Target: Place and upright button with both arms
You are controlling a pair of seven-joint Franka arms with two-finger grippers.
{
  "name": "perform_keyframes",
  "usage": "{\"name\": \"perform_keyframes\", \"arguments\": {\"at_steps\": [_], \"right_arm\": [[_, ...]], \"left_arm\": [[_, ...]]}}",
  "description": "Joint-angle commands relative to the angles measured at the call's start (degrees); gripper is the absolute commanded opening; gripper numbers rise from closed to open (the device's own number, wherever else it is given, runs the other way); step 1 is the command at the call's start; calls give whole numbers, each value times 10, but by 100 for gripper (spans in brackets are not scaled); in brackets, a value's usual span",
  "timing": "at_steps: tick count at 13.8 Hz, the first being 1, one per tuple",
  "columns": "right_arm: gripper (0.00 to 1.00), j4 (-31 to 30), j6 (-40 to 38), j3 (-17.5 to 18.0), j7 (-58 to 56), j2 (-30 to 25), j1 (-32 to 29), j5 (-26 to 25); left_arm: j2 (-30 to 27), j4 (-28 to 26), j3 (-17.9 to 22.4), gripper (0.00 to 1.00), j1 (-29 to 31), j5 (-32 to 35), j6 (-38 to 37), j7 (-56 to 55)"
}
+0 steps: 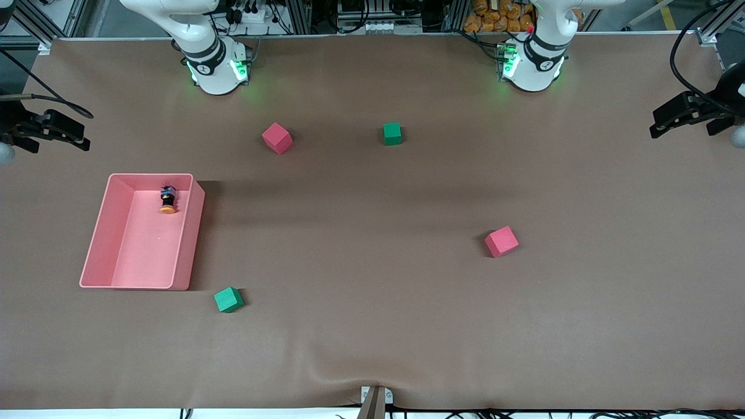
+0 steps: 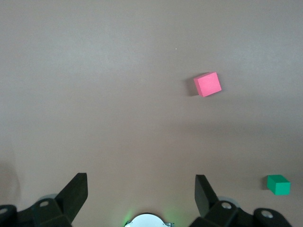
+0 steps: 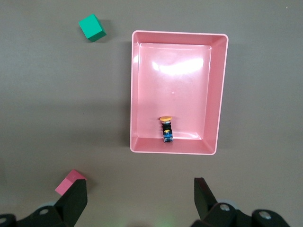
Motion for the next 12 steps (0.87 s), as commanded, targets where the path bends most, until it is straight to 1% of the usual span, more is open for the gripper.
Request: {"name": "perform_keyframes", "arguments": {"at_steps": [1, 6, 10, 12], "right_arm": [[100, -78, 35, 3, 9, -44, -3, -4], [100, -128, 72, 3, 9, -50, -16, -4], [100, -202, 135, 3, 9, -66, -16, -4], [100, -232, 161, 2, 9, -63, -16, -4]], "left_arm": [[3, 10, 0, 100, 3, -5, -5, 9], [3, 10, -1, 100, 2, -5, -5, 9], [3, 10, 0, 100, 3, -5, -5, 9], [3, 10, 0, 100, 2, -5, -5, 9]]}}
